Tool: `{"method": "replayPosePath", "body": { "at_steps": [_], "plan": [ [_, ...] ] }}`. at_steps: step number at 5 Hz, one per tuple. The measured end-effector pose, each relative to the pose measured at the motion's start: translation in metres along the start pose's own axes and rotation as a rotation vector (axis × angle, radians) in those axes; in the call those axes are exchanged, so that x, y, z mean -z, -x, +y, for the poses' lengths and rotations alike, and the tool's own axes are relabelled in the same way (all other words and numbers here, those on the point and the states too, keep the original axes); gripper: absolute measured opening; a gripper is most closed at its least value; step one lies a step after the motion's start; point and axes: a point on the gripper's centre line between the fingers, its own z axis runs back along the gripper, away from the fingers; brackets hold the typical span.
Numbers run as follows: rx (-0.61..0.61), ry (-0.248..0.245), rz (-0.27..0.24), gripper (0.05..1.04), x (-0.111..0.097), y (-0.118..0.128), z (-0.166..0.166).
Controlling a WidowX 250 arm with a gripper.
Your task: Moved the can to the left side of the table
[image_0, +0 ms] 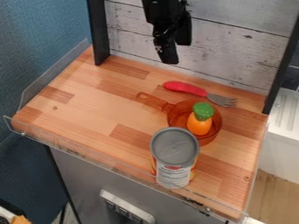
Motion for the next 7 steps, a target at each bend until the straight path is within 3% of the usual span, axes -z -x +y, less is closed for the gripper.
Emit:
{"method": "replayPosePath", "body": {
  "at_steps": [1,2,3,4,6,7],
  "plan": [
    [-0.013,-0.046,0.008,0.999,0.017,-0.001,0.006],
    [-0.030,-0.076,0.048,0.999,0.011,0.015,0.019],
    [-0.025,-0.055,0.055,0.999,-0.011,0.030,0.032],
    [-0.045,-0.021,0.029,0.999,-0.027,0.045,0.056],
    [0.029,-0.086,0.053,0.999,-0.005,0.108,0.113],
    [0.043,-0.093,0.057,0.999,0.002,0.129,0.129]
  ]
}}
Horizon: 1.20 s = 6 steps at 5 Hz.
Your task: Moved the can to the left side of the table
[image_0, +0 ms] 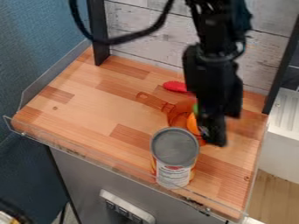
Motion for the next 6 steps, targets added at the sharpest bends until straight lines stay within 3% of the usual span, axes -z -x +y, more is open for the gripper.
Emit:
{"method": "replayPosePath", "body": {
  "at_steps": [2,4,6],
  "plan": [
    [0.018,-0.037,-0.063,0.999,0.017,0.004,0.025],
    [0.025,-0.031,-0.116,0.999,0.031,-0.012,0.026],
    [-0.008,-0.058,-0.130,0.999,0.031,-0.032,0.029]
  ]
}}
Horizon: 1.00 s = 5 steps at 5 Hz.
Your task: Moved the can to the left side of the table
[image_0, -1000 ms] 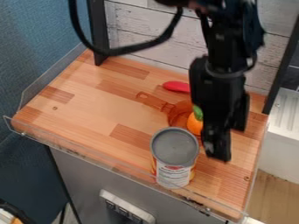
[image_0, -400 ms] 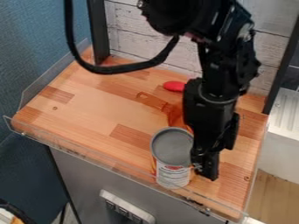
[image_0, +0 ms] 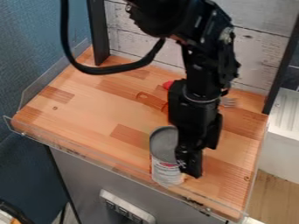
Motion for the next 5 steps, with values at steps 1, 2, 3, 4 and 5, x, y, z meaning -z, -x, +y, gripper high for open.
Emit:
{"method": "replayPosePath", "body": {
  "at_steps": [1,2,3,4,5],
  "plan": [
    [-0.011,-0.020,-0.035,0.999,-0.001,-0.018,0.001],
    [-0.016,-0.028,-0.073,0.999,-0.003,-0.035,0.004],
    [-0.041,-0.032,-0.096,0.999,-0.008,-0.052,0.000],
    [-0.072,-0.042,-0.114,0.999,-0.009,-0.069,-0.006],
    [-0.099,-0.063,-0.128,0.999,-0.005,-0.089,-0.016]
  ]
}}
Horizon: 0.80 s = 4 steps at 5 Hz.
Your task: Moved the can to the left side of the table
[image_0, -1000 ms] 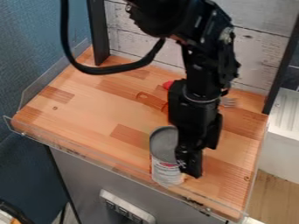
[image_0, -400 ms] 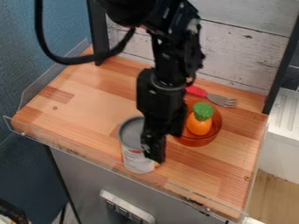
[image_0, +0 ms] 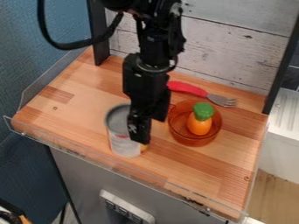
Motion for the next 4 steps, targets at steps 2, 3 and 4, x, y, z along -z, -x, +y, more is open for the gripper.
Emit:
{"method": "replayPosePath", "body": {
  "at_steps": [2,3,4],
  "plan": [
    [-0.088,-0.030,-0.026,0.999,0.011,-0.036,-0.026],
    [-0.140,-0.019,-0.039,0.999,0.007,-0.048,-0.037],
    [-0.228,-0.024,-0.063,0.999,0.007,-0.070,-0.046]
  ]
}}
